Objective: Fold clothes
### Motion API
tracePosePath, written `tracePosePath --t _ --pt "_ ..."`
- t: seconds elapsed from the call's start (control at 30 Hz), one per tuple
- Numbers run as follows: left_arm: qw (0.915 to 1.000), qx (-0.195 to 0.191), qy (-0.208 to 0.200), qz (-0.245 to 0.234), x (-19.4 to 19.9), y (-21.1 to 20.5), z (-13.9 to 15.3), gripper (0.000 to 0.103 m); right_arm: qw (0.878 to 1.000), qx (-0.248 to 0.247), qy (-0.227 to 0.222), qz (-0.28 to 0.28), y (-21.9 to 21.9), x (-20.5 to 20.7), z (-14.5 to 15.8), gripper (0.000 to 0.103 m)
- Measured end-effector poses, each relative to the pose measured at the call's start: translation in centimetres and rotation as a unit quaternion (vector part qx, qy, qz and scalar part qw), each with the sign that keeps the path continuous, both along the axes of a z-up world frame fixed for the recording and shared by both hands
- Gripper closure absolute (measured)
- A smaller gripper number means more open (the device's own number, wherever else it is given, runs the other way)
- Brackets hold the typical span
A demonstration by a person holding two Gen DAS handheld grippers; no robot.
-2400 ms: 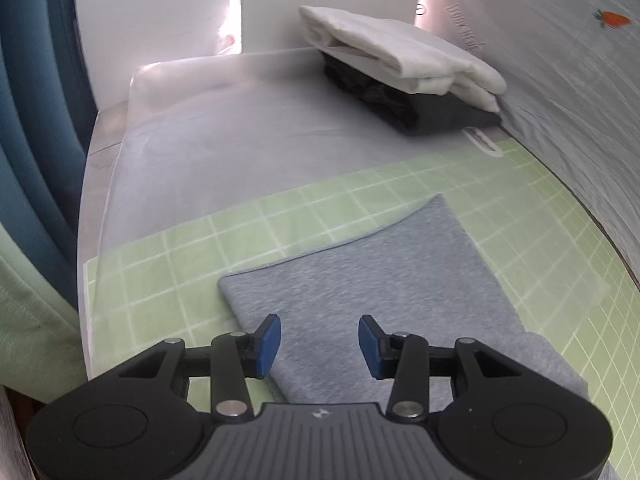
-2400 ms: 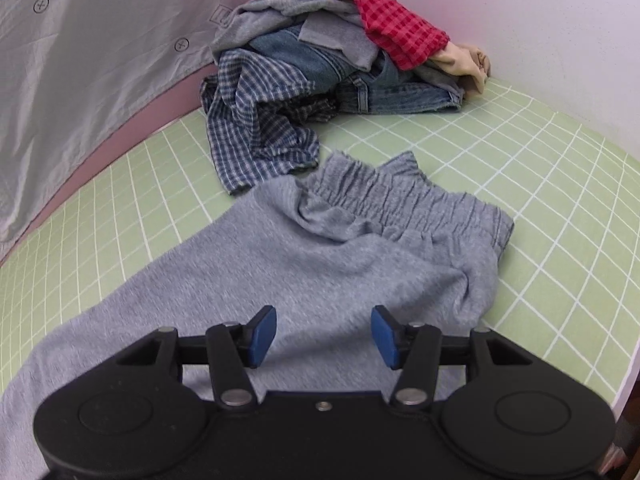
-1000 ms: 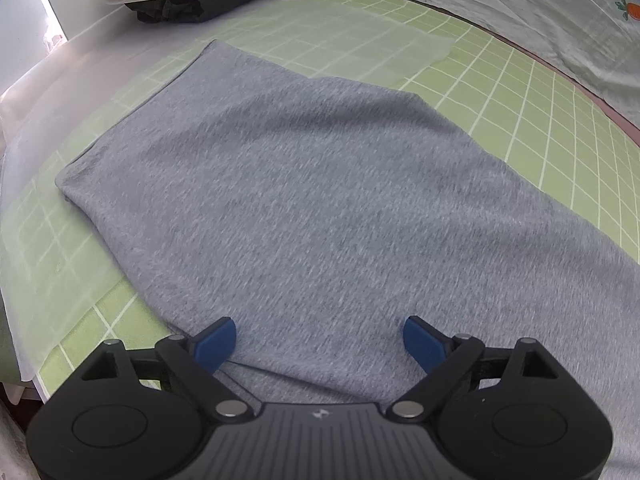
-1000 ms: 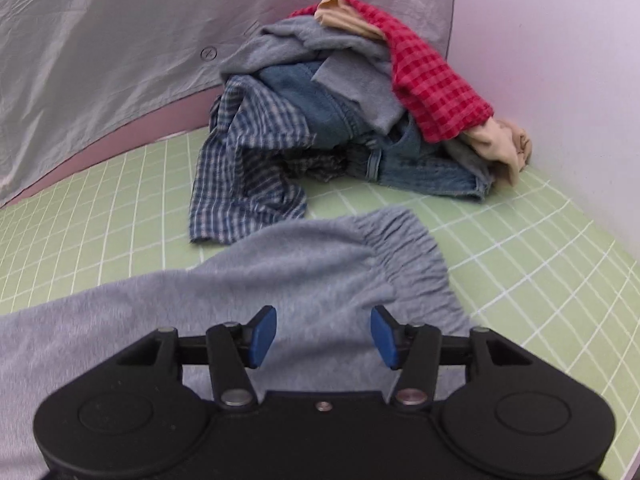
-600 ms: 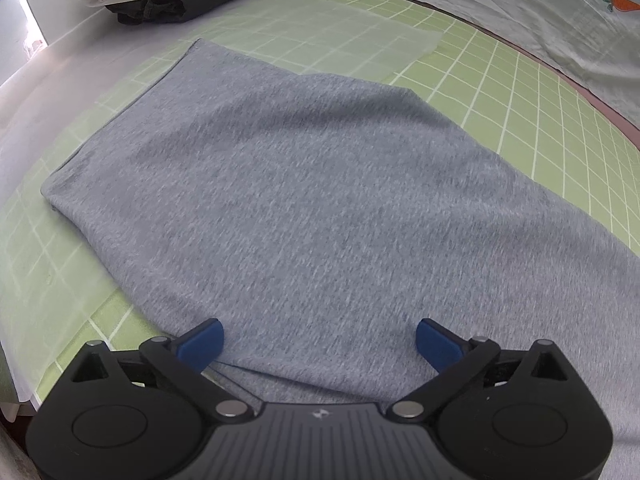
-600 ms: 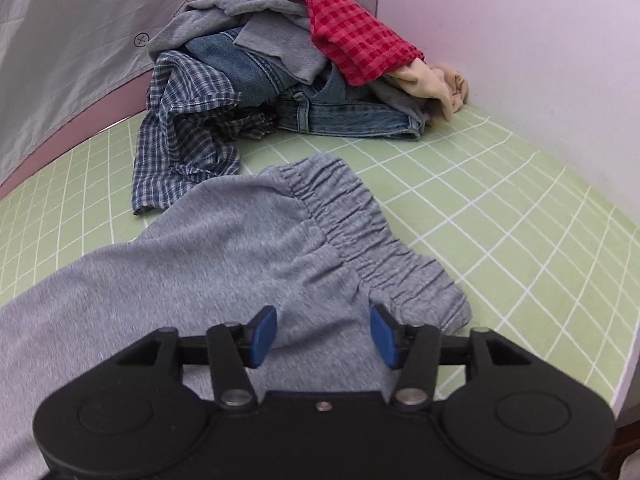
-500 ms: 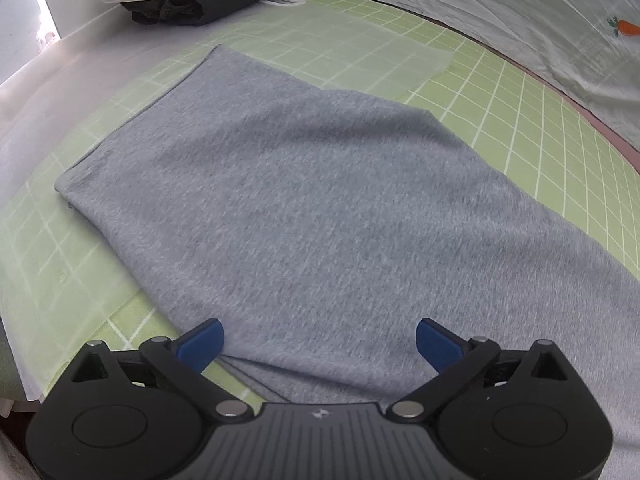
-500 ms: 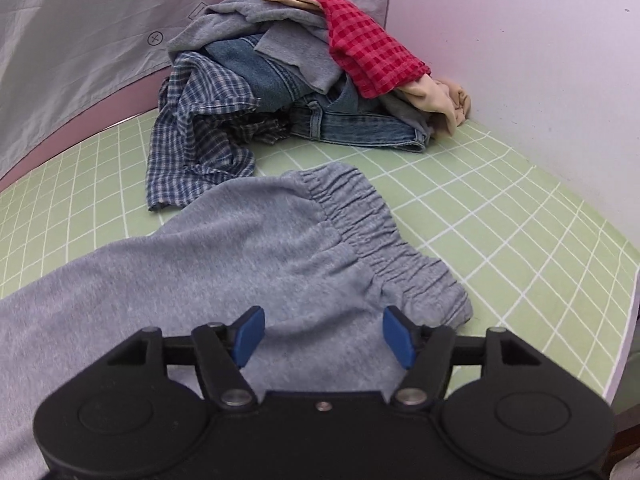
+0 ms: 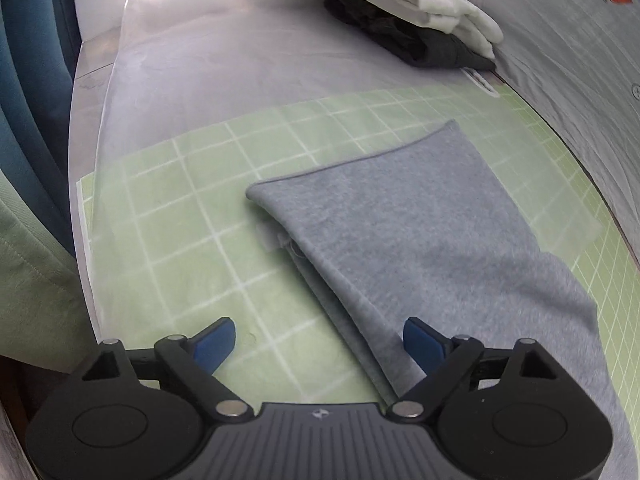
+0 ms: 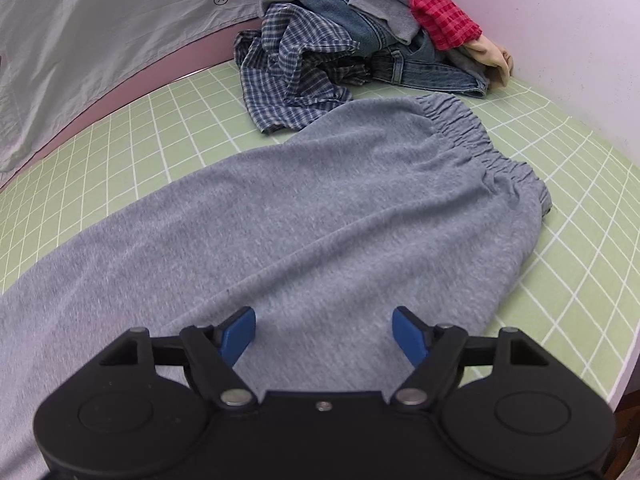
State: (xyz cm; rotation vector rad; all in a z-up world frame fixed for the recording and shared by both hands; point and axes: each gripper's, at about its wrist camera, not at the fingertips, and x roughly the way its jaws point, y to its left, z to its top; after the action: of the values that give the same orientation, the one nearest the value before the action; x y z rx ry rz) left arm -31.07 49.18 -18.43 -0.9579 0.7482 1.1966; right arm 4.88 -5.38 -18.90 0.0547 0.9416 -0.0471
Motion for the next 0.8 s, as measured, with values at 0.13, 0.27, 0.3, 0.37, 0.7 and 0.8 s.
tracePosePath --t 0.13,0.27,0.3,0.37,0.7,0.8 --pt "0.9998 0.015 0.005 0.012 -0.6 1.5 -0.1 0.021 1.000 0.002 0.003 -0.013 0.8 -0.5 0.0 0.027" --pt "0.9993 0.031 0.005 0.021 -0.7 2.6 -0.1 0.023 1.000 0.004 0.006 -0.025 1.6 -1.0 0.0 0.027" --pt "0.9991 0.034 0.003 0.023 -0.7 2.8 -0.2 0.024 1.000 0.004 0.007 -0.029 1.8 -1.1 0.0 0.027" --pt "0.9987 0.043 0.005 0.029 -0.6 3.1 -0.1 0.031 0.999 0.004 0.009 -0.035 2.2 -1.3 0.0 0.027" --pt "0.9974 0.071 0.002 -0.011 1.6 3.2 0.6 0.098 0.999 -0.005 0.012 -0.043 2.1 -0.8 -0.2 0.027" --pt "0.9941 0.097 -0.022 -0.043 3.2 2.3 2.2 0.099 0.999 -0.005 0.011 -0.043 1.8 -0.6 -0.3 0.027"
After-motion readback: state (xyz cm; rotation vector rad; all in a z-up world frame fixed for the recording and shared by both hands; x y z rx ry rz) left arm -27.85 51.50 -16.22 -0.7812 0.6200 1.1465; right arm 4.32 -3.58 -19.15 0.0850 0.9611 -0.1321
